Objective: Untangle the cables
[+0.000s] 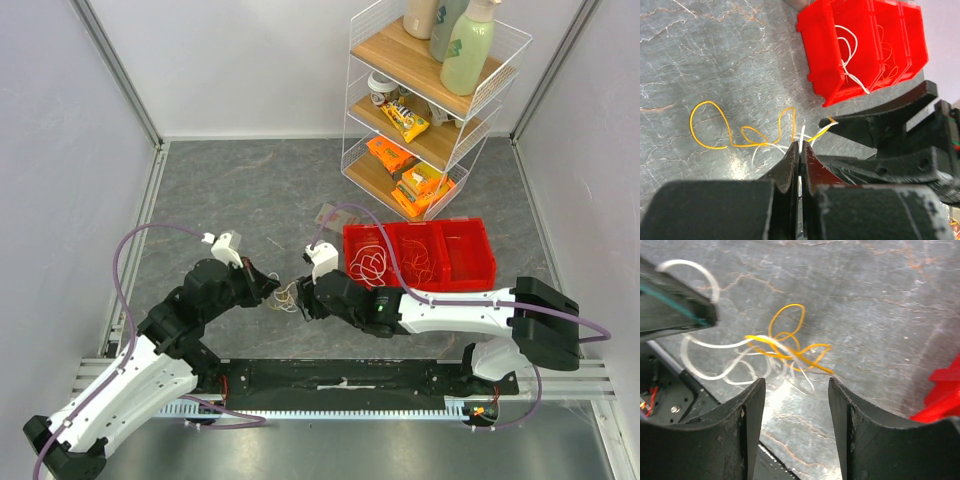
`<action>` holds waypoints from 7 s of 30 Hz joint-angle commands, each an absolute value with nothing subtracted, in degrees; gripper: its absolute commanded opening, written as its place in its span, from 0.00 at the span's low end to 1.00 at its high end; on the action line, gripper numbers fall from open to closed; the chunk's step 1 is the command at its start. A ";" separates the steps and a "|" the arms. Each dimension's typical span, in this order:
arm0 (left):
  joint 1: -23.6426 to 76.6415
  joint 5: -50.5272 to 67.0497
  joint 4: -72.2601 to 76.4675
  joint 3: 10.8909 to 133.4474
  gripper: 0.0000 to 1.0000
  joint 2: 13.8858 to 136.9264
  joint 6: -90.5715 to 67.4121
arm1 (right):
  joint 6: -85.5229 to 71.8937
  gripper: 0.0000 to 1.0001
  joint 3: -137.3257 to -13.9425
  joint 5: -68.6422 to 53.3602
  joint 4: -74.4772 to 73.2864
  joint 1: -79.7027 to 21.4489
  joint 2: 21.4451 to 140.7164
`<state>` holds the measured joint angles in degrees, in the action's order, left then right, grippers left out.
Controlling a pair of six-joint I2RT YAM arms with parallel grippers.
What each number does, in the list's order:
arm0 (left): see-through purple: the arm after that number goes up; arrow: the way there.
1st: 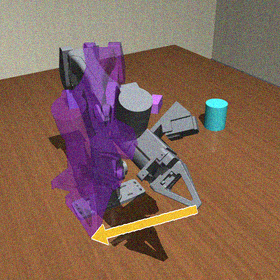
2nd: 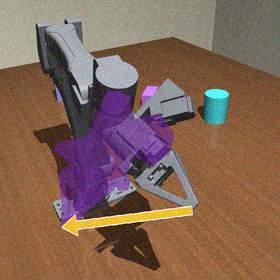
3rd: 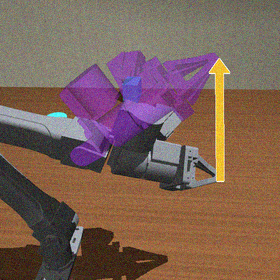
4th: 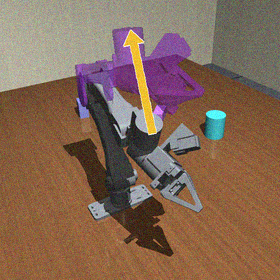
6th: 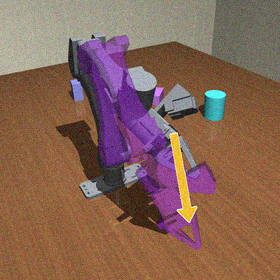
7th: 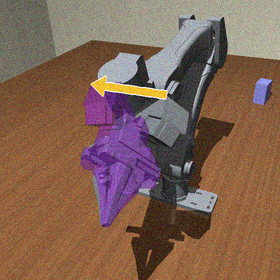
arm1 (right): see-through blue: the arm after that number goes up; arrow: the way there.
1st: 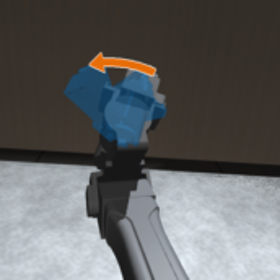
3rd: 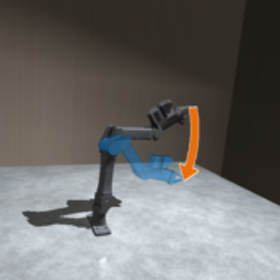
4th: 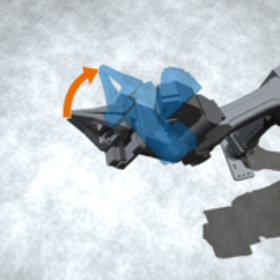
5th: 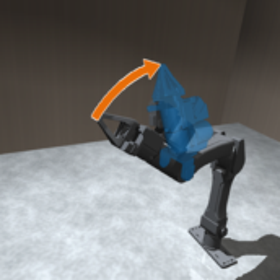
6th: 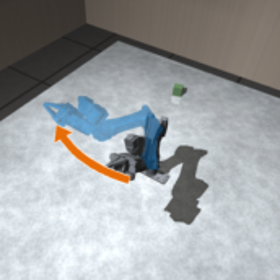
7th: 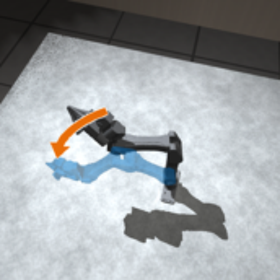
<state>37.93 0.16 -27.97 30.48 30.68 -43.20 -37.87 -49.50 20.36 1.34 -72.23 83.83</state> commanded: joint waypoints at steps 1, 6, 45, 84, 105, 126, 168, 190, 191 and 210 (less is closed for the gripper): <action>37.53 1.31 -29.71 35.50 0.02 28.92 -40.60 | -39.37 0.60 -49.57 29.00 -1.15 -72.42 82.26; 37.53 3.60 -29.53 38.05 0.02 27.51 -40.96 | -38.41 0.50 -48.96 28.74 4.03 -72.42 87.00; 37.62 -11.87 -36.48 58.80 0.02 21.45 -35.77 | -28.21 0.89 -43.86 9.95 18.43 -69.87 74.71; 37.53 -3.08 -26.55 73.82 0.02 30.40 -31.03 | -38.50 0.00 -57.21 18.44 11.81 -66.62 105.30; 37.53 -2.99 -21.62 69.70 0.02 34.10 -33.48 | -26.27 0.88 -41.30 -5.80 39.46 -64.60 82.35; 37.62 -1.67 -22.06 68.82 0.02 32.78 -35.15 | -38.41 0.63 -44.99 5.36 26.91 -63.46 73.56; 37.53 -0.26 -20.83 67.32 0.01 32.78 -37.09 | -36.48 0.60 -43.77 2.63 30.76 -67.93 73.38; 37.53 2.72 -20.56 67.76 0.02 32.96 -38.06 | -34.90 0.61 -49.75 10.98 26.37 -68.47 78.92; 37.62 2.72 -20.74 67.94 0.02 32.87 -37.97 | -34.81 0.61 -49.75 11.16 26.63 -68.47 78.93; 37.53 2.55 -21.70 72.06 0.02 33.40 -36.57 | -34.80 0.05 -53.17 18.88 23.13 -68.20 88.32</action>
